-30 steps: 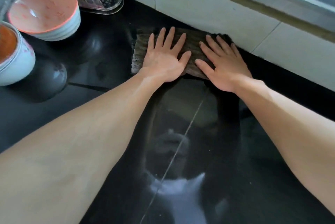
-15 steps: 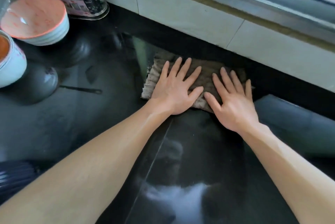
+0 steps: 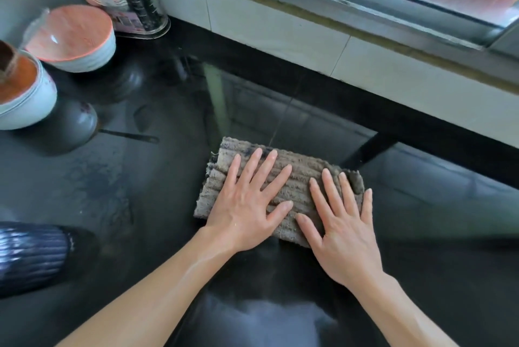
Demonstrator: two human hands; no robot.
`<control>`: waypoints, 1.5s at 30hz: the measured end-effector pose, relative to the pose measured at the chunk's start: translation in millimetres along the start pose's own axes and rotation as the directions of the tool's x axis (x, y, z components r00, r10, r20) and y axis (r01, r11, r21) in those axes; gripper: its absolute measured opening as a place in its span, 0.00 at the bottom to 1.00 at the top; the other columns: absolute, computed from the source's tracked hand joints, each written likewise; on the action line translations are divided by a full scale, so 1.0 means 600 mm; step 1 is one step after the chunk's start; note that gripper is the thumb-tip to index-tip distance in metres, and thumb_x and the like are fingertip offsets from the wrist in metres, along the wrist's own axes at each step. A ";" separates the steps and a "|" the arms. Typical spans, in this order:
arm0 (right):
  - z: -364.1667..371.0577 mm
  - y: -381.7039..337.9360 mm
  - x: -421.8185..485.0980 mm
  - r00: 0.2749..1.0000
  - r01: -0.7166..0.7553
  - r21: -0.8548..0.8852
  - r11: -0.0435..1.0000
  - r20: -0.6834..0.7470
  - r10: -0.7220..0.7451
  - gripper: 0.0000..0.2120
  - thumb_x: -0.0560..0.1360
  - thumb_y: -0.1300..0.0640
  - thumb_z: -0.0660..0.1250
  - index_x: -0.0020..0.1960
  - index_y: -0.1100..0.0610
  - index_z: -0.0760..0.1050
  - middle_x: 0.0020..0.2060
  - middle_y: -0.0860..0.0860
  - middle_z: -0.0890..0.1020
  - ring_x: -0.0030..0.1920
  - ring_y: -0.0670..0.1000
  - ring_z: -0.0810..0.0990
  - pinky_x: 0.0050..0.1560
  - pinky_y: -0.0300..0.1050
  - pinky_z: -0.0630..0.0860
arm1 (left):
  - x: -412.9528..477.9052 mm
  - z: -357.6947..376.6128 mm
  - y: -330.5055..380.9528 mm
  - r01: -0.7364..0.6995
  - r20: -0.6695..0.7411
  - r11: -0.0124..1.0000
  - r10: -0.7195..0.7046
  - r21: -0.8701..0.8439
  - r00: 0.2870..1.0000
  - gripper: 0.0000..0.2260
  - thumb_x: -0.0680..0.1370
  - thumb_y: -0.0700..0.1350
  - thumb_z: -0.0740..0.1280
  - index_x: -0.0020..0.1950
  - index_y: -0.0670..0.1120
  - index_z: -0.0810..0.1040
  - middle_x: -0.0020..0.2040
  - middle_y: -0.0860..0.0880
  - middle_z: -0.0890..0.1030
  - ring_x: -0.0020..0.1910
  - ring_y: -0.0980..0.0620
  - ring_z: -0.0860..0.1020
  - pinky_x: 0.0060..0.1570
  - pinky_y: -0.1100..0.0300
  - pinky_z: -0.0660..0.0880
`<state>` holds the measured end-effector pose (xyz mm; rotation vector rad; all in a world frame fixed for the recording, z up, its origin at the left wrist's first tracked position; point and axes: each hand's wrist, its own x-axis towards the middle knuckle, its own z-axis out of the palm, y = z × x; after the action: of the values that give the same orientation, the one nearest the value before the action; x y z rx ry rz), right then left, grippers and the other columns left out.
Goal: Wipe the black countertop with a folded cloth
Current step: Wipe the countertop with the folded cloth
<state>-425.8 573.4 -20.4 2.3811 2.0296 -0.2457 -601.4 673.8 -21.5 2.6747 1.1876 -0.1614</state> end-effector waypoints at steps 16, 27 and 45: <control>-0.004 -0.078 0.033 0.970 0.242 0.011 0.970 0.001 -0.242 0.32 0.80 0.33 0.43 0.78 0.49 0.54 0.78 0.50 0.54 0.79 0.52 0.44 0.76 0.58 0.44 | -0.091 0.024 -0.051 0.192 -0.105 0.978 -0.199 -0.081 0.974 0.28 0.81 0.65 0.42 0.80 0.57 0.42 0.81 0.51 0.42 0.78 0.51 0.36 0.75 0.46 0.35; -0.002 -0.134 0.122 0.961 0.273 -0.016 0.962 0.041 -0.272 0.34 0.78 0.31 0.35 0.79 0.45 0.45 0.79 0.46 0.45 0.77 0.50 0.35 0.75 0.58 0.35 | -0.076 0.011 -0.116 0.369 -0.105 0.926 -0.376 -0.079 0.921 0.30 0.80 0.65 0.37 0.80 0.56 0.40 0.81 0.50 0.40 0.79 0.49 0.37 0.74 0.45 0.33; 0.011 -0.212 0.095 0.882 0.469 0.038 0.882 0.030 -0.471 0.32 0.80 0.33 0.43 0.79 0.46 0.53 0.79 0.46 0.51 0.79 0.50 0.43 0.77 0.59 0.43 | -0.192 0.025 -0.132 0.521 -0.118 0.837 -0.541 -0.167 0.833 0.29 0.80 0.65 0.41 0.80 0.57 0.45 0.81 0.52 0.44 0.79 0.50 0.39 0.75 0.46 0.36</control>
<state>-542.8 649.6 -21.4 1.8339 2.5711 -0.3186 -737.7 639.0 -26.7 2.2102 1.9063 0.0506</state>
